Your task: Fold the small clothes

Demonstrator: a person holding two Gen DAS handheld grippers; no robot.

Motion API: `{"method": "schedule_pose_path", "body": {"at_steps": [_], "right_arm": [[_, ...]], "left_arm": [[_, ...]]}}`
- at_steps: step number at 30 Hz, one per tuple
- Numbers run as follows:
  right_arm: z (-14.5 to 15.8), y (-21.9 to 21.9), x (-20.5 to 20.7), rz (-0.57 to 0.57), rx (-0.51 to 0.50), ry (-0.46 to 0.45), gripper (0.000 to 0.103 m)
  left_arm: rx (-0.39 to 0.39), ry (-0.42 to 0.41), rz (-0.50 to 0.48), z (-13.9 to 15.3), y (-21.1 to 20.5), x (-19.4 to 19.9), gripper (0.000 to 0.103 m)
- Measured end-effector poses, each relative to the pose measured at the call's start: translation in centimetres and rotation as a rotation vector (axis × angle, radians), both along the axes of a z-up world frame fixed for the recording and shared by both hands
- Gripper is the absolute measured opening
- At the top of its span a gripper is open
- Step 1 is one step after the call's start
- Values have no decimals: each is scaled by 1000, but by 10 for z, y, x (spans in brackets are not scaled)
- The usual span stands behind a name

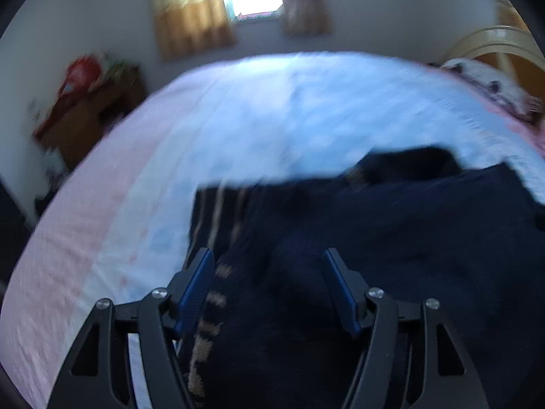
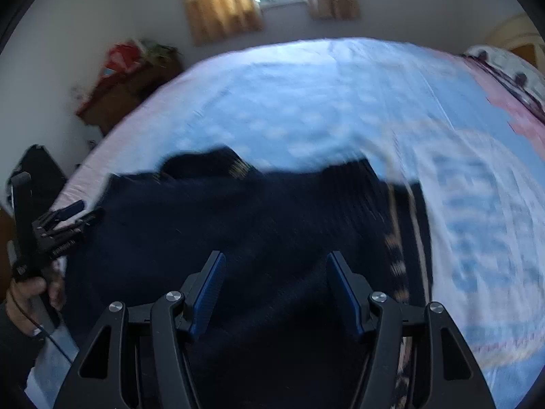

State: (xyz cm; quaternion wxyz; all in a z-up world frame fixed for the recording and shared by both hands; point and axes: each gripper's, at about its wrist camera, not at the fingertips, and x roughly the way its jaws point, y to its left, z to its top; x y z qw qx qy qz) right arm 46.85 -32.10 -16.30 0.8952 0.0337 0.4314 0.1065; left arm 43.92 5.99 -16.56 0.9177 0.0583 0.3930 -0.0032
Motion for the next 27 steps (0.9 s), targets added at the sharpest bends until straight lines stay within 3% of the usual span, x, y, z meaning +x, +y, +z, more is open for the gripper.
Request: {"method": "schedule_pose_path", "body": {"at_steps": [2, 4, 8, 11, 16, 19, 22, 27], "right_arm": [[-17, -11, 2, -75, -84, 45, 62], [-18, -25, 0, -92, -21, 40, 62], [-3, -29, -18, -126, 2, 34, 62], [13, -19, -47, -54, 58, -26, 62], [-3, -1, -88, 66, 13, -10, 62], [-29, -10, -96, 46, -1, 23, 62], [-31, -16, -98, 39, 43, 7, 63], [-28, 1, -100, 19, -85, 19, 63]], "left_arm": [[-82, 52, 32, -12, 19, 7, 74], [-161, 50, 59, -8, 32, 7, 74], [-220, 62, 71, 0, 49, -5, 74], [-264, 39, 57, 7, 61, -36, 74], [-211, 47, 51, -5, 61, -67, 78], [-213, 64, 48, -18, 68, -73, 82], [-225, 74, 65, -24, 71, -74, 94], [-217, 67, 59, -23, 70, -78, 94]]}}
